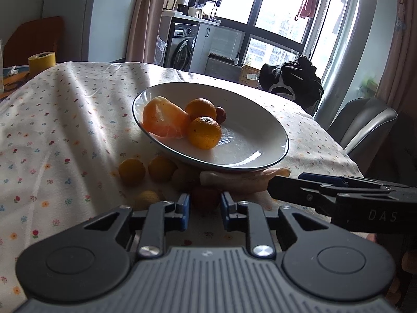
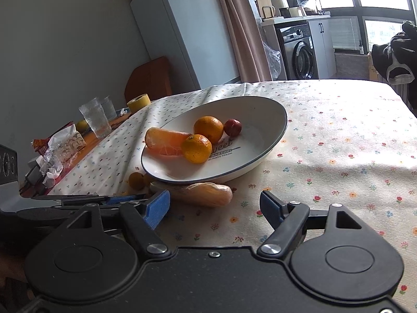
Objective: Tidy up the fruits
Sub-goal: 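Close the right gripper on the pale bread roll while the left gripper closes on the red plum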
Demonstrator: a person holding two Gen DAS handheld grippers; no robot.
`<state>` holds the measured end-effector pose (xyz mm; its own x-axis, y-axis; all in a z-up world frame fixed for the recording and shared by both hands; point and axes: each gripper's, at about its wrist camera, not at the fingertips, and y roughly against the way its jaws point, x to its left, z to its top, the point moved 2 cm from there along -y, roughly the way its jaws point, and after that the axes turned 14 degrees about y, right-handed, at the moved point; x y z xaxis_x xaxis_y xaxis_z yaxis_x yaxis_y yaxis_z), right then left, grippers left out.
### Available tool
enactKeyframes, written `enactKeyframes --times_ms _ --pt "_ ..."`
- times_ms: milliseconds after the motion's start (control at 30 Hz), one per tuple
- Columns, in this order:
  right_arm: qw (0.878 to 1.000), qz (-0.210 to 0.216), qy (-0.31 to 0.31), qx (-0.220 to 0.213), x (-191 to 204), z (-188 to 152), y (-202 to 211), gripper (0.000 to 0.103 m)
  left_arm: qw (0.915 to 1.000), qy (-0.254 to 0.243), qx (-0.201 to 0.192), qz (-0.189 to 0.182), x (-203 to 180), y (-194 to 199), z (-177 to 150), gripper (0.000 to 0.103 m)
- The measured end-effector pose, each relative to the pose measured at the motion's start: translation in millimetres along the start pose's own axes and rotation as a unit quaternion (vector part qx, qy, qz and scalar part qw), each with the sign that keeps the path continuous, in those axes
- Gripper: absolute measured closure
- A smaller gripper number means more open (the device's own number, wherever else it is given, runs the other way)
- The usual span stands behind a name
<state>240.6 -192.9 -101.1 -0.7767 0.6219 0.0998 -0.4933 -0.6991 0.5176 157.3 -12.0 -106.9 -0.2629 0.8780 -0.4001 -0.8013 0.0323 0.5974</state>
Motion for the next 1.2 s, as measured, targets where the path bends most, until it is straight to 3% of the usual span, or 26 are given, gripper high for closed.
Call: enactKeyframes --times_ms 933,1033,1200 --pt "0.996 0.012 0.078 0.037 25.5 9.7 -39.6 0.030 0.9993 0.025 -0.027 -0.004 18.9 21.9 13.2 0.081" --pt "0.995 0.003 0.096 0.040 33.2 9.3 -40.1 0.034 0.9991 0.028 -0.030 -0.004 20.3 25.8 12.5 0.081" --pt "0.994 0.005 0.098 0.044 30.9 8.3 -33.6 0.056 0.9988 0.033 -0.035 -0.004 22.8 30.6 12.1 0.081"
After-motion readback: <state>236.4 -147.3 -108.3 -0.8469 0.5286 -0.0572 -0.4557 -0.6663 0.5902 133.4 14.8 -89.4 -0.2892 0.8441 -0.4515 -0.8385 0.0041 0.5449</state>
